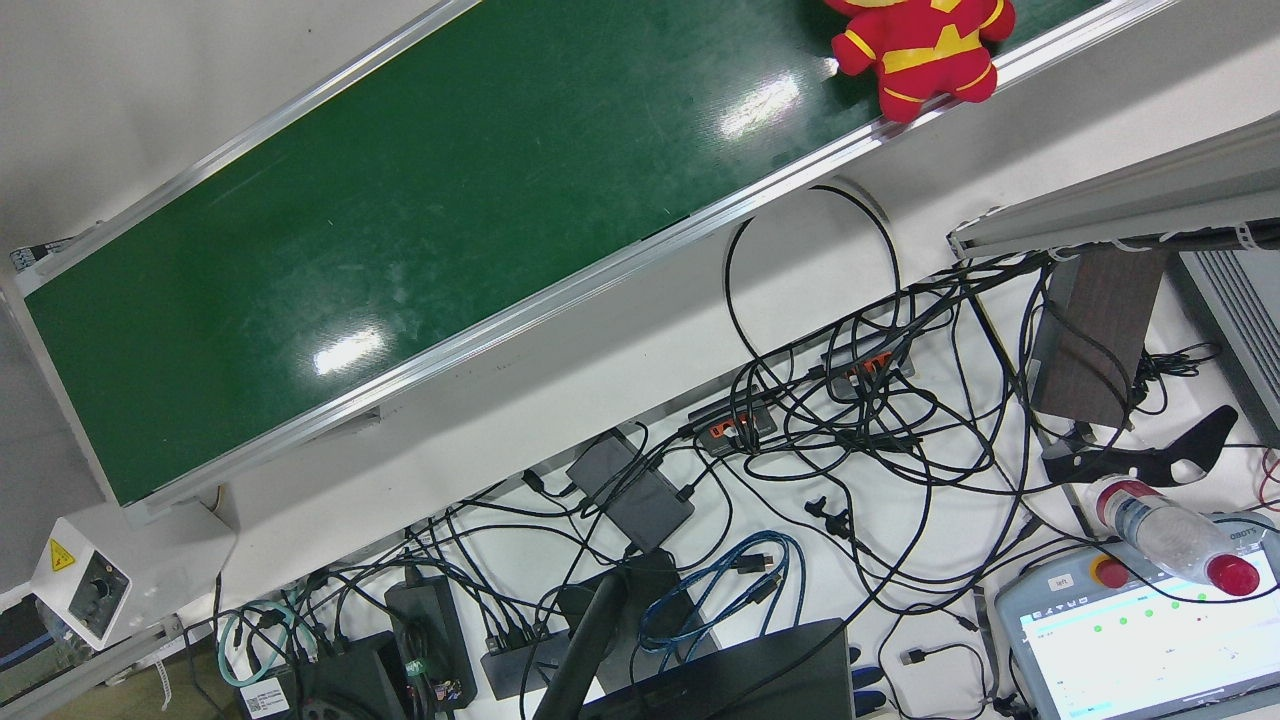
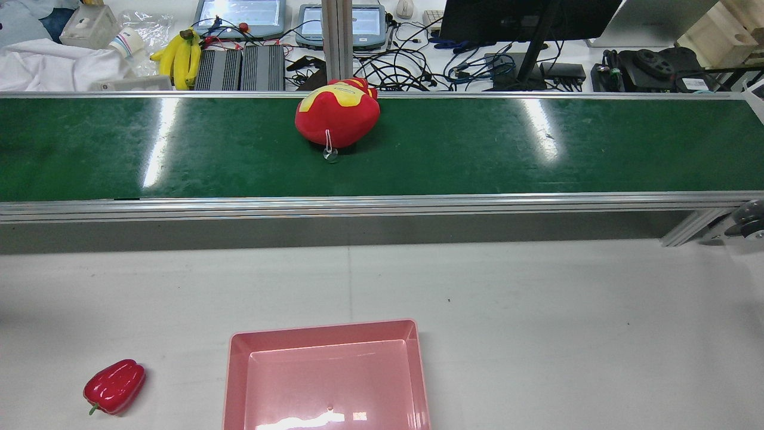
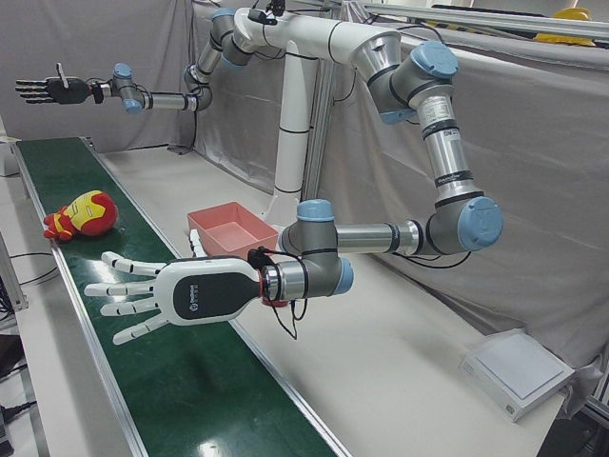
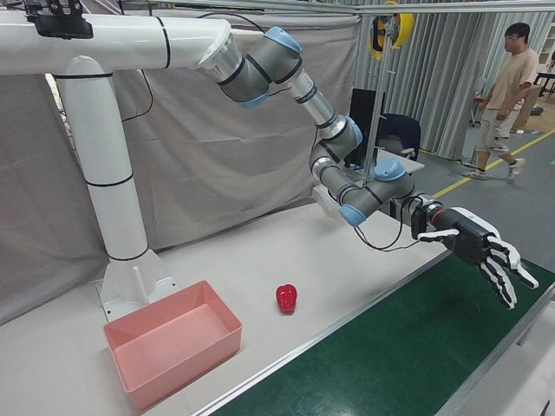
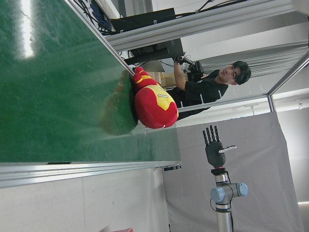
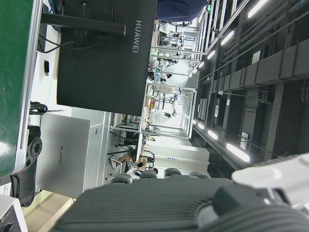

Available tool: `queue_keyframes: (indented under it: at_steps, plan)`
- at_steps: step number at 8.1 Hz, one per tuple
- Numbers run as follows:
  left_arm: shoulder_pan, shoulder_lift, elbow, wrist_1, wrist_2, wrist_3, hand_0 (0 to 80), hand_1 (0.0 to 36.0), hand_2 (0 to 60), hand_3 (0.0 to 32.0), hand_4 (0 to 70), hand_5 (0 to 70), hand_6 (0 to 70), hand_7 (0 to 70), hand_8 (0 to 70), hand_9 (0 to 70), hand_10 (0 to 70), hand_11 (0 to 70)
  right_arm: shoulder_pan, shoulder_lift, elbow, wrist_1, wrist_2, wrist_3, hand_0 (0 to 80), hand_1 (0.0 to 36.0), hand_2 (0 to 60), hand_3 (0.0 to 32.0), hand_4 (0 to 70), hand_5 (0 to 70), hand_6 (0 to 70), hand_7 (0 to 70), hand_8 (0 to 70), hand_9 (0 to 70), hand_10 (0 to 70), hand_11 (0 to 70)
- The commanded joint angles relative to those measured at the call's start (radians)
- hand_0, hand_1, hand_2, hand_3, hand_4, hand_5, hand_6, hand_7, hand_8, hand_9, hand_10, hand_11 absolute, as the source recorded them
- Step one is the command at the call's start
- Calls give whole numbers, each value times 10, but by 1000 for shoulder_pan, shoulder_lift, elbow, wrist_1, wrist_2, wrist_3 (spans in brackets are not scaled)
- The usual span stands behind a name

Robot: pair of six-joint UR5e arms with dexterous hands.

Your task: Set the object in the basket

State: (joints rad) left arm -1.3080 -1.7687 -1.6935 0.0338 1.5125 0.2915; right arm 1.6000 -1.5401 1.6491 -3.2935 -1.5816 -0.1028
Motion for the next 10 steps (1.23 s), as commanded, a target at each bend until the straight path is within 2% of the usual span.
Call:
queue_keyframes:
  at_steps: [1, 6, 10]
  plan:
    - [-2, 2, 0, -2, -2, 0, 530, 104, 0, 224, 27, 286, 28, 89, 130, 143, 48, 86, 0, 0, 0, 0, 0, 0, 0, 0, 0, 0, 0, 0, 0, 0, 0, 0, 0, 0]
    - [-1, 6, 0, 0, -2, -2, 537, 104, 0, 230, 26, 290, 28, 89, 129, 140, 48, 86, 0, 0, 0, 0, 0, 0, 0, 0, 0, 0, 0, 0, 0, 0, 0, 0, 0, 0]
    - [-1, 6, 0, 0, -2, -2, 534, 104, 0, 214, 35, 298, 32, 90, 131, 144, 47, 85, 0, 0, 0, 0, 0, 0, 0, 0, 0, 0, 0, 0, 0, 0, 0, 0, 0, 0]
